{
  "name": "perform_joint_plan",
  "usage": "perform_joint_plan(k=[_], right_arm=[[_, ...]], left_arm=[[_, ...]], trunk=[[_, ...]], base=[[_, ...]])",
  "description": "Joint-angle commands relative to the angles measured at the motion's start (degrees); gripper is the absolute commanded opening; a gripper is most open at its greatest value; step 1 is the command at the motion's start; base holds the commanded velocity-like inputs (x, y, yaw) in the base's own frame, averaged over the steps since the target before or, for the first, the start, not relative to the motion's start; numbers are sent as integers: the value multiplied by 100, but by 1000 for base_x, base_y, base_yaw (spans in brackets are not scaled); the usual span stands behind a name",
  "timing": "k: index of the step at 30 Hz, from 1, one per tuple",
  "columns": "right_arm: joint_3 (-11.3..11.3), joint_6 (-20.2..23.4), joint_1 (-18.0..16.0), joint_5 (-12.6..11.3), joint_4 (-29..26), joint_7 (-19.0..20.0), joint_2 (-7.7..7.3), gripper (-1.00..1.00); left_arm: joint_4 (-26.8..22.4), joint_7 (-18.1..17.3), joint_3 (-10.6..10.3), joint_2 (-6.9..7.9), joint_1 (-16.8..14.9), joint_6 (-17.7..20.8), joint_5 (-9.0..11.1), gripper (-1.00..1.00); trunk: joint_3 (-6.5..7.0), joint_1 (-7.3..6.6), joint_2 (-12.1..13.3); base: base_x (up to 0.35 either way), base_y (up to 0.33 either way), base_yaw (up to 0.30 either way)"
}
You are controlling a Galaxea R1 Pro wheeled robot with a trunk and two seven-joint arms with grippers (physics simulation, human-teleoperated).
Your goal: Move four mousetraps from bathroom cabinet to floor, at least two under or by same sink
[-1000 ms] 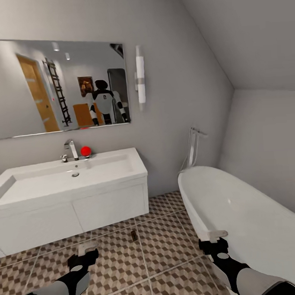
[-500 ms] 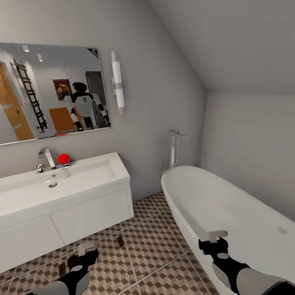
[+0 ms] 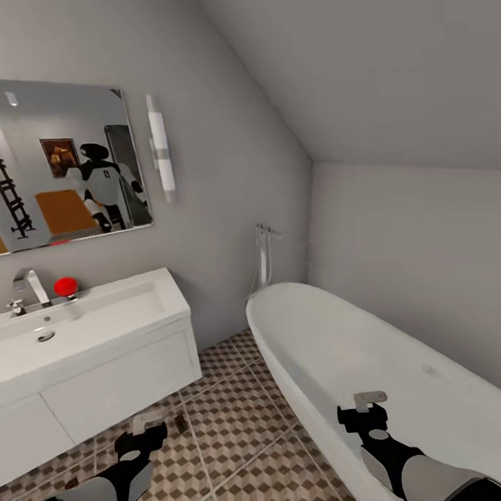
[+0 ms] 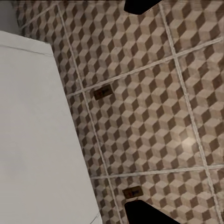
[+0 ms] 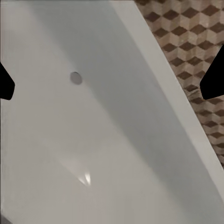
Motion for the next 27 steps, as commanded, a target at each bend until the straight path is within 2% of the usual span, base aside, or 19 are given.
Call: perform_joint_plan(k=[1,27], right_arm=[[48,-14,-4,-50,2,-12,0,100],[48,-16,-4,-16,2,-12,2,100]], left_arm=[[-3,24,-49,1,-2,-8,30,100],[-3,15,-47,1,-1,-8,30,100]], trunk=[[13,-21,35],[562,-592,1078]], base=[[0,0,-285],[0,0,-285]])
